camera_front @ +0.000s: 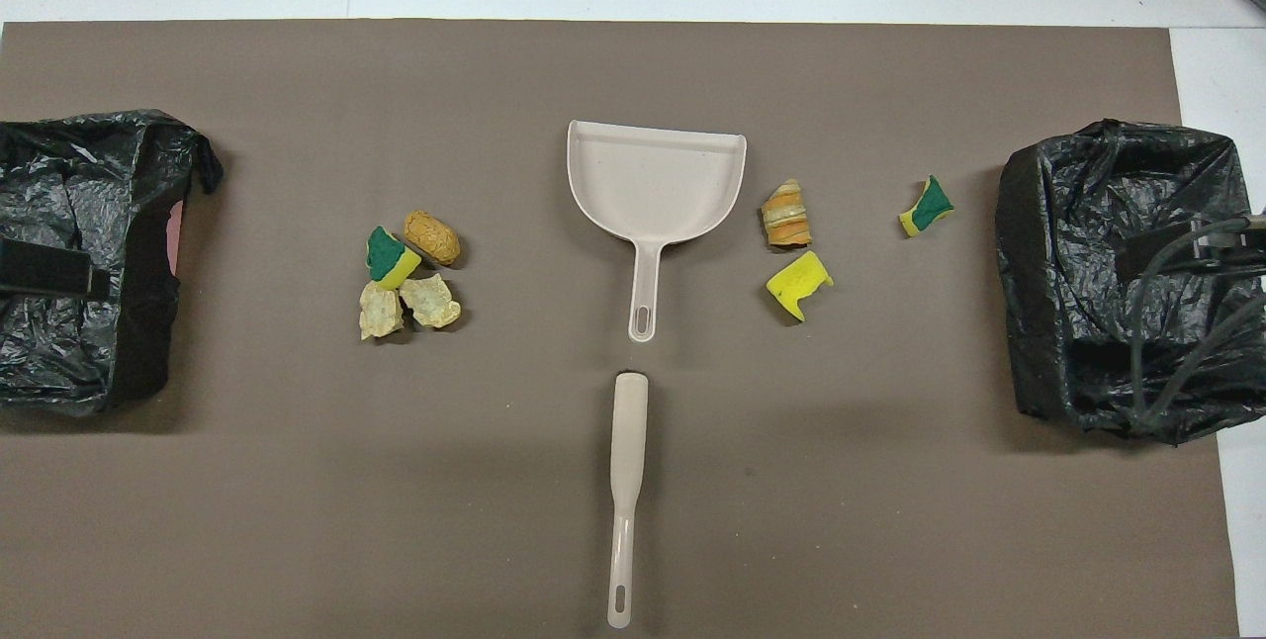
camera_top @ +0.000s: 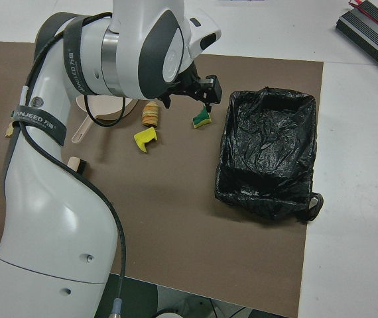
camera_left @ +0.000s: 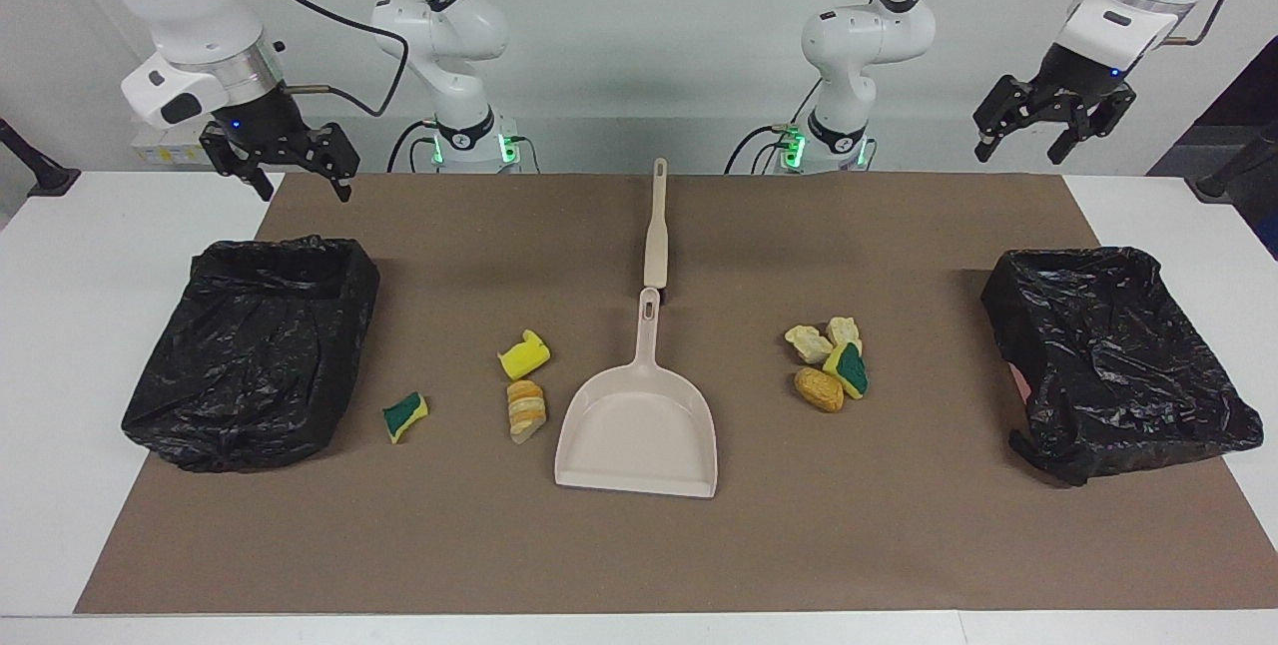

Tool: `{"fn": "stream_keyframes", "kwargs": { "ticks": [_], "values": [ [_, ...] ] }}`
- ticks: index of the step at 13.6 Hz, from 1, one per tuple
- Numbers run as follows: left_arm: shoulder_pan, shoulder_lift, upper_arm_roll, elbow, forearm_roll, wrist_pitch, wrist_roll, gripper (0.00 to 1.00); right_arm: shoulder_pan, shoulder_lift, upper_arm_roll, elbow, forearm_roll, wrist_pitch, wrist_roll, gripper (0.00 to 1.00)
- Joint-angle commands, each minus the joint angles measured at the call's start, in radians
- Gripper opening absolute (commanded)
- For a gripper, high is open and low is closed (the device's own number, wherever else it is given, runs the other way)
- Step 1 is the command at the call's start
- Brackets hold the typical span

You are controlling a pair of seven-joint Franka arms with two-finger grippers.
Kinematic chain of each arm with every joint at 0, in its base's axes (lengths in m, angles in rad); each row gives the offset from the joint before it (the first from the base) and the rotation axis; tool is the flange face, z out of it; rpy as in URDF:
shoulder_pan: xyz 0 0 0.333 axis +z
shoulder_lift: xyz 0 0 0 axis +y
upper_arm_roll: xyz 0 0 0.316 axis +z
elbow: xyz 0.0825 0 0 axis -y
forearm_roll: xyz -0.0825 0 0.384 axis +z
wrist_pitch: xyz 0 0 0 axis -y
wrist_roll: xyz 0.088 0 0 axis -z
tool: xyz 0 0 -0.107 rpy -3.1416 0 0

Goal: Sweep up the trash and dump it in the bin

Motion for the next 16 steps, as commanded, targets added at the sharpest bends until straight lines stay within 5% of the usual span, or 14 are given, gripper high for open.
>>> {"fn": "stream_keyframes", "kwargs": {
  "ticks": [1,10,16],
  "values": [
    [-0.007,-0.026,0.005,-0.021,-0.005,-0.013,-0.001,1.00,-0.004,0.004,0.004,0.009,0.022,-0.018,0.023,1.00],
    [0.007,-0.023,0.016,-0.013,-0.005,-0.007,-0.007,1.00,-0.004,-0.001,0.004,0.005,0.022,-0.014,0.020,1.00],
    [-0.086,-0.030,-0.007,-0.067,-0.018,0.022,-0.039,1.00,-0.004,-0.001,0.006,0.008,0.019,-0.017,0.015,1.00]
  ]
}}
